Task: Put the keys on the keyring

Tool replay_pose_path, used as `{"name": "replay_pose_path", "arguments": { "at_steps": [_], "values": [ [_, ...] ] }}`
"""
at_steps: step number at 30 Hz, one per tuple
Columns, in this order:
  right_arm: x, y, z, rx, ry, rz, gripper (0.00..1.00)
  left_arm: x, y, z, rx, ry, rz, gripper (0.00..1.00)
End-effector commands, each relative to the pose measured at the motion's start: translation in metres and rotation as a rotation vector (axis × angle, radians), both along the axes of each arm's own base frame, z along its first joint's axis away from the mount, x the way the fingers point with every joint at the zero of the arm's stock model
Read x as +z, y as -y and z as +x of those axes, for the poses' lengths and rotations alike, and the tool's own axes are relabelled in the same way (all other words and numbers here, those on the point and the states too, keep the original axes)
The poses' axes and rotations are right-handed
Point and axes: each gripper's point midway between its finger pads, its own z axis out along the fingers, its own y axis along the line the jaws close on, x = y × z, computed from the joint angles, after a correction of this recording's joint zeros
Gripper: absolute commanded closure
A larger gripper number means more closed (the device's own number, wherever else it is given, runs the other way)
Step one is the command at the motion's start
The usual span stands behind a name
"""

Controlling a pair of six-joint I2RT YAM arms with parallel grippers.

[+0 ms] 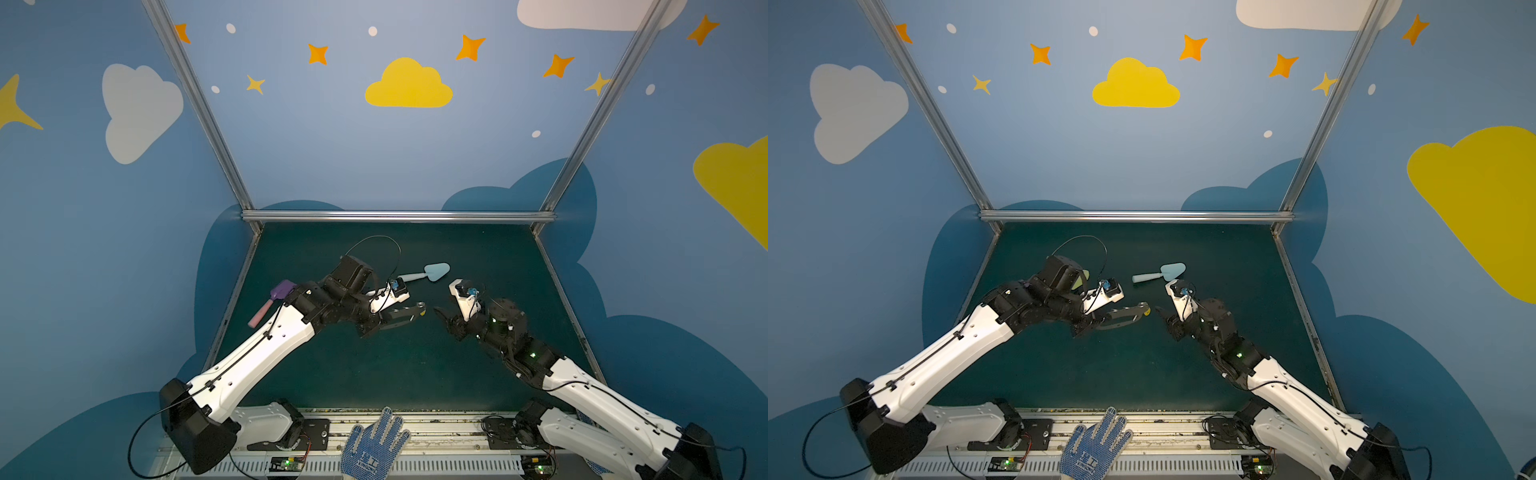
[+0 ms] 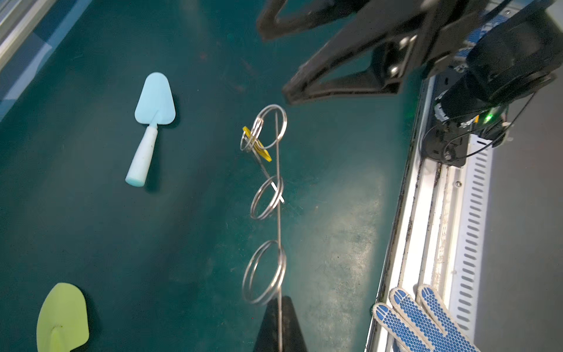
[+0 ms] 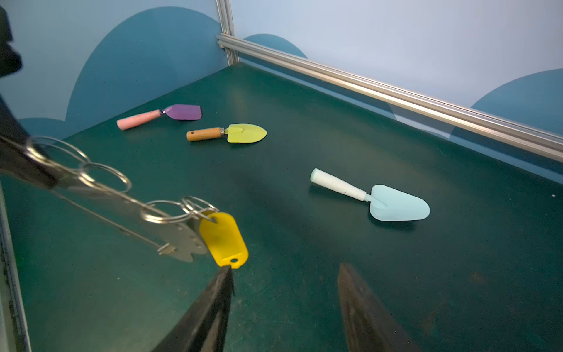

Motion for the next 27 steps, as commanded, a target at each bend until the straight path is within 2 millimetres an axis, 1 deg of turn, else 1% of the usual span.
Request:
{"name": "replay_pose_path", "arguments": {
  "at_steps": [1, 5, 10, 13, 15, 18, 21, 23, 27],
  "values": [
    [-0.005, 0.009, -0.003, -0.036, -0.052, 0.026, 0.43, 0.005, 0.000, 0.013, 0.075, 0.000, 0.001, 0.96],
    [-0.006, 0.015, -0.003, -0.065, -0.089, 0.039, 0.43, -0.007, 0.005, 0.028, 0.157, -0.081, -0.023, 0.96],
    [-0.003, 0.023, -0.005, -0.095, -0.121, 0.077, 0.43, -0.016, 0.020, 0.046, 0.226, -0.177, -0.116, 0.96],
    [-0.002, 0.027, -0.008, -0.103, -0.131, 0.098, 0.42, -0.019, 0.023, 0.065, 0.317, -0.197, -0.149, 0.96],
    [-0.001, 0.029, -0.010, -0.109, -0.145, 0.117, 0.42, -0.016, 0.023, 0.073, 0.355, -0.281, -0.197, 0.96],
    [-0.003, 0.028, -0.013, -0.097, -0.179, 0.143, 0.43, -0.002, 0.032, 0.070, 0.319, -0.428, -0.322, 0.96],
    [-0.009, 0.026, -0.013, -0.089, -0.210, 0.153, 0.43, 0.009, 0.040, 0.065, 0.310, -0.523, -0.418, 0.96],
    [-0.011, 0.023, -0.014, -0.073, -0.229, 0.164, 0.43, 0.010, 0.040, 0.061, 0.302, -0.543, -0.427, 0.96],
    [-0.008, 0.014, -0.011, -0.029, -0.264, 0.216, 0.43, 0.010, 0.036, 0.050, 0.295, -0.582, -0.425, 0.96]
  ]
}}
